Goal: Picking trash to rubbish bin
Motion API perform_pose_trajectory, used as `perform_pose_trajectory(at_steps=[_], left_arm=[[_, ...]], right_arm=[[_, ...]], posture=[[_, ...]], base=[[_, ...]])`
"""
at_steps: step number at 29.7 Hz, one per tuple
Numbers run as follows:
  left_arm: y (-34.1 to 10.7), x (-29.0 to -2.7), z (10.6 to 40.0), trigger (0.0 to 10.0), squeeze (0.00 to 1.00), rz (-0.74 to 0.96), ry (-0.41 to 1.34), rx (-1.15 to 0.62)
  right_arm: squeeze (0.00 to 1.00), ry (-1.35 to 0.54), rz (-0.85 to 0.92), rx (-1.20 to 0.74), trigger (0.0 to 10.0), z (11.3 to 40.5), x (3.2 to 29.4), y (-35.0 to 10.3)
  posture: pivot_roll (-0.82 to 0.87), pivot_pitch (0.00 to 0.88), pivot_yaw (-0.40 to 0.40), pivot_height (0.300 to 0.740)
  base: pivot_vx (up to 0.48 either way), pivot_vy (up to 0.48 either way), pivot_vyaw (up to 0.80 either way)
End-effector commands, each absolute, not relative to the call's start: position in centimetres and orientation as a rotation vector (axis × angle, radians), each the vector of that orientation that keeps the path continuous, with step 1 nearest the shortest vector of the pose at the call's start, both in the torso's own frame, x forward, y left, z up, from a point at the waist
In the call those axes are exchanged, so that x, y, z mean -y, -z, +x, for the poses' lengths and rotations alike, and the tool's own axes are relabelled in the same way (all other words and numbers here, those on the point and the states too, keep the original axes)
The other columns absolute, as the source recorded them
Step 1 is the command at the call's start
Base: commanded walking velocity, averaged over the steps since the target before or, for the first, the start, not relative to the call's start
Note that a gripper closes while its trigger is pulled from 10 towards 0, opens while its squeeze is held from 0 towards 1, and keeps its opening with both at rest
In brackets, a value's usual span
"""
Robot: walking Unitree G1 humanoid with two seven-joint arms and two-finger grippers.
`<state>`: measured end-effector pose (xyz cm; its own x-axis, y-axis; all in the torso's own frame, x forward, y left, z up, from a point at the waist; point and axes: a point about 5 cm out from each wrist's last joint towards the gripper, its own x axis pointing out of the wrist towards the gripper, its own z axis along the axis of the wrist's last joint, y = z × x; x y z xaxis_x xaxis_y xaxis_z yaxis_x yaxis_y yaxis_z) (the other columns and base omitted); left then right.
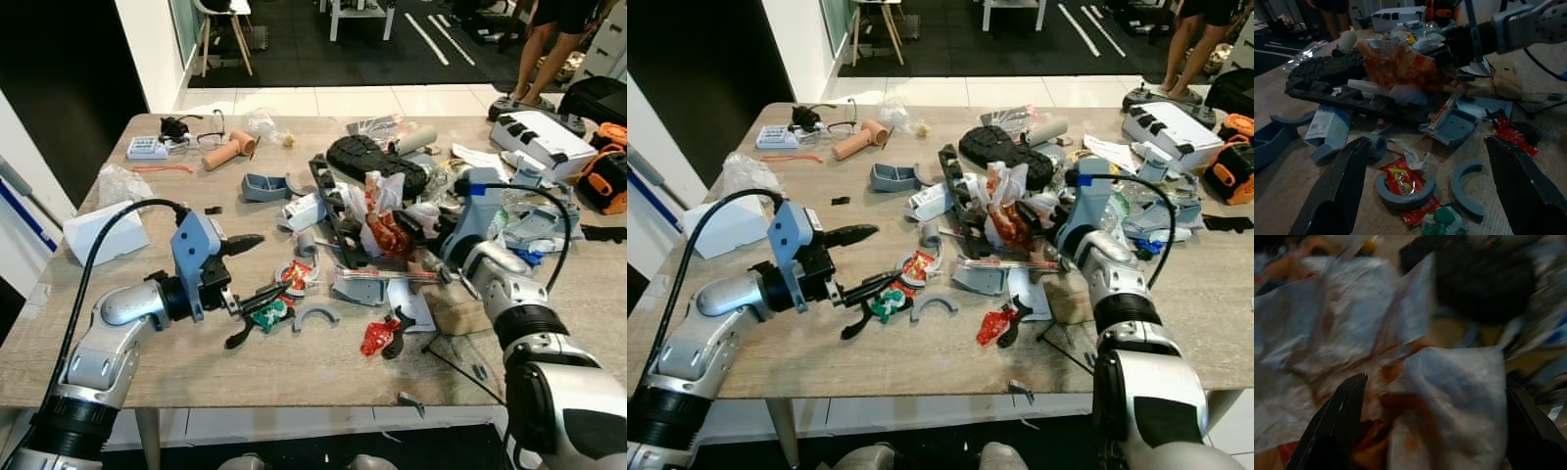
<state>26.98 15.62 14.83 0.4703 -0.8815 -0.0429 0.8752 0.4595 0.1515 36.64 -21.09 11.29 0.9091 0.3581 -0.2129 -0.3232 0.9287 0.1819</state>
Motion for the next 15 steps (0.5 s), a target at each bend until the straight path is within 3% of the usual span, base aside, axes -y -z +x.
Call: perform_pose_trajectory(at_steps=[1, 10, 11, 12, 13, 15], left_arm=[[-15.0, -15.7, 26.7, 10.0, 0.00, 0.168, 1.104, 0.030], [-15.0, -15.5, 26.5, 10.0, 0.00, 0.172, 1.118, 0.021], [-15.0, -15.4, 26.5, 10.0, 0.00, 0.172, 1.119, 0.021], [-15.0, -15.4, 26.5, 10.0, 0.00, 0.172, 1.119, 0.021], [-15.0, -15.3, 26.5, 10.0, 0.00, 0.171, 1.122, 0.022], [-15.0, -15.2, 26.5, 10.0, 0.00, 0.170, 1.123, 0.022]], right_arm=[[0.00, -0.384, 0.137, -0.267, 10.0, 36.6, 20.6, -11.0], [0.00, -0.367, 0.025, -0.360, 10.0, 36.3, 20.7, -9.7], [0.00, -0.356, -0.007, -0.371, 8.7, 36.2, 20.8, -9.6], [0.00, -0.356, -0.007, -0.371, 8.7, 36.2, 20.8, -9.6], [0.00, -0.350, -0.024, -0.384, 0.0, 36.1, 21.0, -9.3], [0.00, -0.352, -0.030, -0.388, 0.0, 36.0, 21.0, -9.3]], posture=[[0.01, 0.000, 0.026, 0.740], [0.01, 0.000, 0.026, 0.740], [0.01, 0.000, 0.025, 0.740], [0.01, 0.000, 0.025, 0.740], [0.01, 0.000, 0.022, 0.740], [0.01, 0.000, 0.022, 0.740]], base=[[0.000, 0.000, 0.00], [0.000, 0.000, 0.00], [0.000, 0.000, 0.00], [0.000, 0.000, 0.00], [0.000, 0.000, 0.00], [0.000, 0.000, 0.00]])
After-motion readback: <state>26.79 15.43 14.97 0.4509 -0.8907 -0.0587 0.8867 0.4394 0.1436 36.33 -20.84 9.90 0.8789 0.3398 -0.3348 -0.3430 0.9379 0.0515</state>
